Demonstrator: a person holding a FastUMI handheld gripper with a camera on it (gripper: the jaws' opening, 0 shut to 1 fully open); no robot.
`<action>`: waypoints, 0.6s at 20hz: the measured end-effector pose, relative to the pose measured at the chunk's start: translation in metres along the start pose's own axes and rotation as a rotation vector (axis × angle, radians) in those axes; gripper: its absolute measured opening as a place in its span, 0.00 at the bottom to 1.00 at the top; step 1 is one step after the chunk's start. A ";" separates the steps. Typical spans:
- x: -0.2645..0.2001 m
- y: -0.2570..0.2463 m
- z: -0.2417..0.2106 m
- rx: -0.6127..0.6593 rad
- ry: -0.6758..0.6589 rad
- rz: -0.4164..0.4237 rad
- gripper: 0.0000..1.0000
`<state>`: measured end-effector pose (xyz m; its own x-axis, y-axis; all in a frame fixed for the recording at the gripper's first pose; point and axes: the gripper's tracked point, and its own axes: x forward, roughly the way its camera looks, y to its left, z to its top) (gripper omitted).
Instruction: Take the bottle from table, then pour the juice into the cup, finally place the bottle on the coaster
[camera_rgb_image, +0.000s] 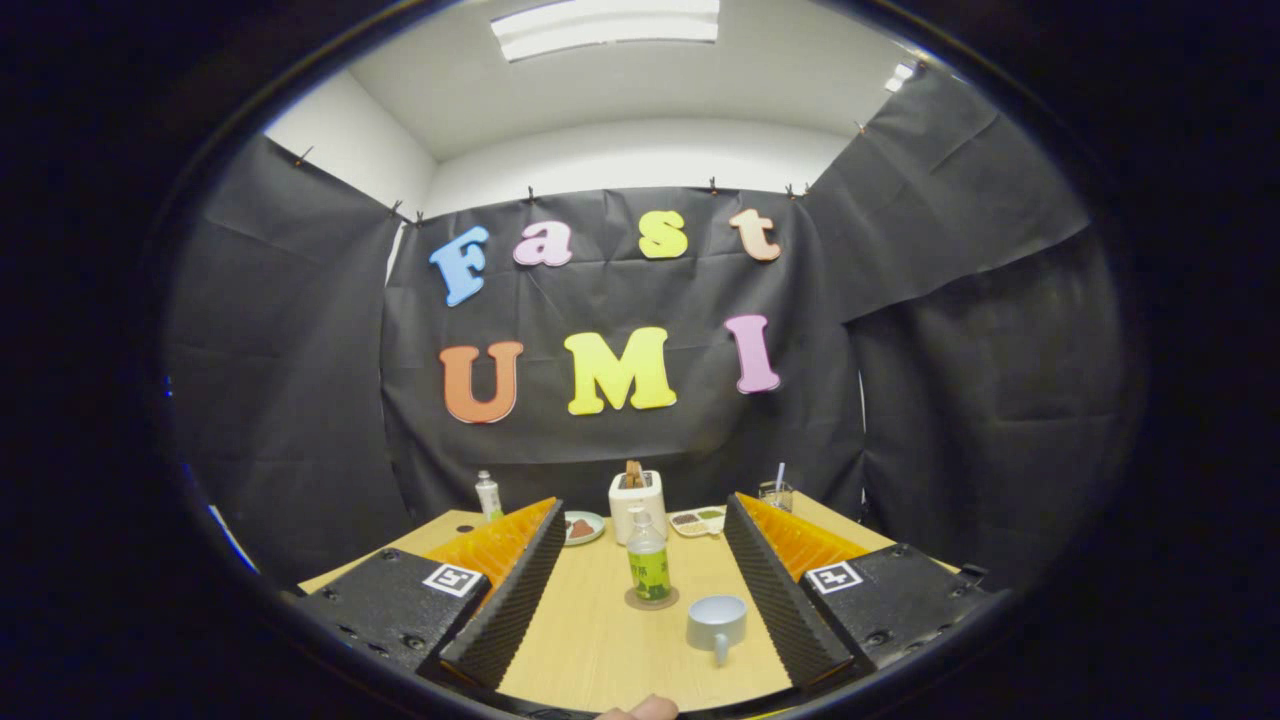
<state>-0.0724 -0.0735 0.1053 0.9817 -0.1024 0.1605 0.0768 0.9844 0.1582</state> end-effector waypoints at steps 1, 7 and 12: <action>0.000 -0.001 0.000 0.002 0.004 0.000 1.00; -0.001 -0.007 0.001 0.021 -0.002 -0.005 1.00; 0.002 -0.006 0.003 0.029 -0.010 0.003 1.00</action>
<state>-0.0719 -0.0796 0.1077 0.9801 -0.1008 0.1711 0.0684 0.9803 0.1855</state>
